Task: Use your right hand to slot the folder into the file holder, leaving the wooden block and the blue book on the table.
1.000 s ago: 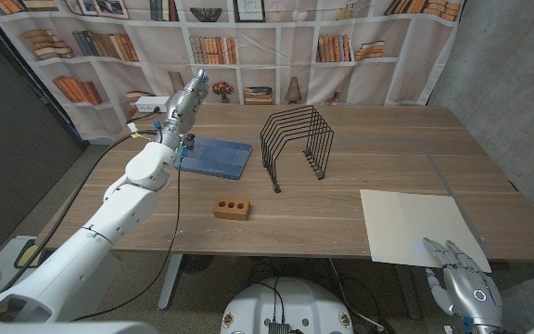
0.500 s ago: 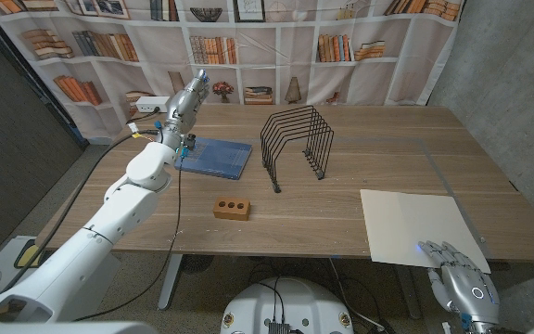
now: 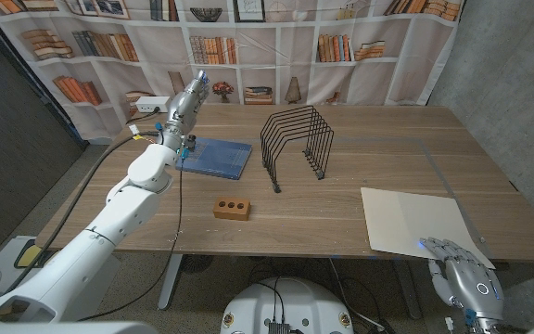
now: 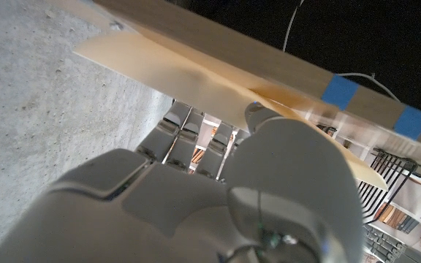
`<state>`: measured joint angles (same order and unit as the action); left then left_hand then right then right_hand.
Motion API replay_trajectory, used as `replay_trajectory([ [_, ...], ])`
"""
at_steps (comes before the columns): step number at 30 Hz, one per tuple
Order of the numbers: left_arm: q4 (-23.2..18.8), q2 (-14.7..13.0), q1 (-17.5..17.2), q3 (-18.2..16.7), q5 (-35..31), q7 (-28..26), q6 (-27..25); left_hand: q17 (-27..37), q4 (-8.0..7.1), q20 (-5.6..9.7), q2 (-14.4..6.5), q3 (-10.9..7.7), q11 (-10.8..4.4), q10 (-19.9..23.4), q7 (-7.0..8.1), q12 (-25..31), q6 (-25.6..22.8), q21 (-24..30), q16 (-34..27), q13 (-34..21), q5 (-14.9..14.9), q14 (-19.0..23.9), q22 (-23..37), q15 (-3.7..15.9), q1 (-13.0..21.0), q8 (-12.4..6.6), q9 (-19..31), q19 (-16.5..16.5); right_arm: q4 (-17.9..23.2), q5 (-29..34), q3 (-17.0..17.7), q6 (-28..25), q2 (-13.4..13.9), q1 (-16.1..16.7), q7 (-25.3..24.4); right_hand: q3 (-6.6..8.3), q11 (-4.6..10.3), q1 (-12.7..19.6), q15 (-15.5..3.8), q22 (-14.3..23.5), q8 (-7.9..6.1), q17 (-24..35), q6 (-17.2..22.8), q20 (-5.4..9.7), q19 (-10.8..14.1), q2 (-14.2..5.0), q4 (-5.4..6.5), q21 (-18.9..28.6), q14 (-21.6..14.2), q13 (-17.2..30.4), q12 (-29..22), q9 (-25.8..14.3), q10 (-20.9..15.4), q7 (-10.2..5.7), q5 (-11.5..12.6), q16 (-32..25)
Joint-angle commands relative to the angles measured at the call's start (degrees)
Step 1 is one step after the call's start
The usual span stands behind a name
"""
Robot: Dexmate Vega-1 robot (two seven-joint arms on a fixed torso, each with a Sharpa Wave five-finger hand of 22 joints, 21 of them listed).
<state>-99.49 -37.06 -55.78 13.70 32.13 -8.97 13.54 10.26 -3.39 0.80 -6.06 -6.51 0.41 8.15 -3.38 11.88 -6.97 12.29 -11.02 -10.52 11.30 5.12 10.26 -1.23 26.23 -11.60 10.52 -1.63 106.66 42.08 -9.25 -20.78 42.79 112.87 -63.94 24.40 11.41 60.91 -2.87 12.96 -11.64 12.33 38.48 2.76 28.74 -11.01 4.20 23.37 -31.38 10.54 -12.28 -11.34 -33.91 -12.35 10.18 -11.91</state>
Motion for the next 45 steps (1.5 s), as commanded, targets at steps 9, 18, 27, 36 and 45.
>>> replay_trajectory([
  [9,2.6,1.2,0.6,0.4,0.6,0.8,1.8,0.2,0.19,-0.17,-0.2,-0.13,0.07,0.4,-0.12,-0.2,-0.6,-0.3,0.1,-0.3,-0.3,0.6,0.1,0.13,0.2,0.16,0.2,-0.5,7.6,2.5,5.5,0.7,0.4,3.9,-0.1,3.18,-0.59,-1.7,-10.39,0.0,-0.54,-0.1,7.2,9.59,4.6,0.29,-1.39,7.9,-8.5,0.1,-0.9,-0.5,-10.5,1.42,-0.1,-1.4],
  [18,3.1,1.2,-0.2,-0.1,0.9,0.9,2.7,0.2,0.2,-0.16,-0.2,-0.11,0.21,0.5,-0.21,-0.2,-0.6,-0.3,0.1,-0.3,-0.3,0.7,0.2,0.1,0.3,0.16,0.2,-0.5,10.9,3.3,7.5,0.2,0.2,4.5,0.4,3.28,-1.13,-1.5,-10.39,0.3,-0.84,0.2,8.9,9.67,7.4,0.23,-1.81,10.4,-13.0,0.1,-1.2,-0.7,-13.0,2.06,0.0,-2.7],
  [27,4.9,1.7,0.1,0.4,1.9,1.8,2.7,0.2,0.2,-0.16,-0.2,-0.1,0.19,0.6,-0.13,-0.2,-0.7,-0.3,0.0,-0.3,-0.3,0.8,0.2,0.28,0.3,0.16,0.2,-0.6,14.4,4.7,9.3,-0.8,0.1,4.3,2.5,3.58,-2.06,-0.7,-10.46,0.5,-1.21,0.5,9.7,9.7,8.9,0.16,-2.62,12.0,-15.4,0.2,-1.4,-1.5,-14.4,2.5,-0.1,-3.3],
  [36,4.9,0.8,-0.3,-0.5,1.9,1.7,3.1,0.2,0.21,-0.19,-0.2,-0.08,0.2,0.6,-0.13,-0.2,-0.7,-0.3,0.0,-0.3,-0.3,0.9,0.2,0.25,0.4,0.14,0.2,-0.6,18.1,4.7,11.6,-0.3,-2.0,2.9,4.9,3.67,-2.34,-0.4,-10.47,0.5,-1.56,0.5,10.3,9.7,9.2,0.2,-2.98,12.5,-16.1,0.4,-1.5,-1.9,-15.1,2.83,-0.1,-3.4],
  [45,6.5,0.6,0.1,-0.7,2.8,3.8,4.2,0.2,0.21,-0.19,-0.3,-0.07,0.31,0.6,-0.12,-0.2,-0.7,-0.3,0.0,-0.3,-0.3,0.9,0.2,0.18,0.4,0.15,0.2,-0.7,21.7,5.9,14.8,0.6,-3.8,1.7,7.9,3.66,-2.98,0.3,-10.37,0.5,-2.01,0.8,11.1,9.65,10.6,0.25,-3.58,14.1,-18.4,1.5,-2.6,-2.9,-16.7,3.38,-0.1,-4.1],
])
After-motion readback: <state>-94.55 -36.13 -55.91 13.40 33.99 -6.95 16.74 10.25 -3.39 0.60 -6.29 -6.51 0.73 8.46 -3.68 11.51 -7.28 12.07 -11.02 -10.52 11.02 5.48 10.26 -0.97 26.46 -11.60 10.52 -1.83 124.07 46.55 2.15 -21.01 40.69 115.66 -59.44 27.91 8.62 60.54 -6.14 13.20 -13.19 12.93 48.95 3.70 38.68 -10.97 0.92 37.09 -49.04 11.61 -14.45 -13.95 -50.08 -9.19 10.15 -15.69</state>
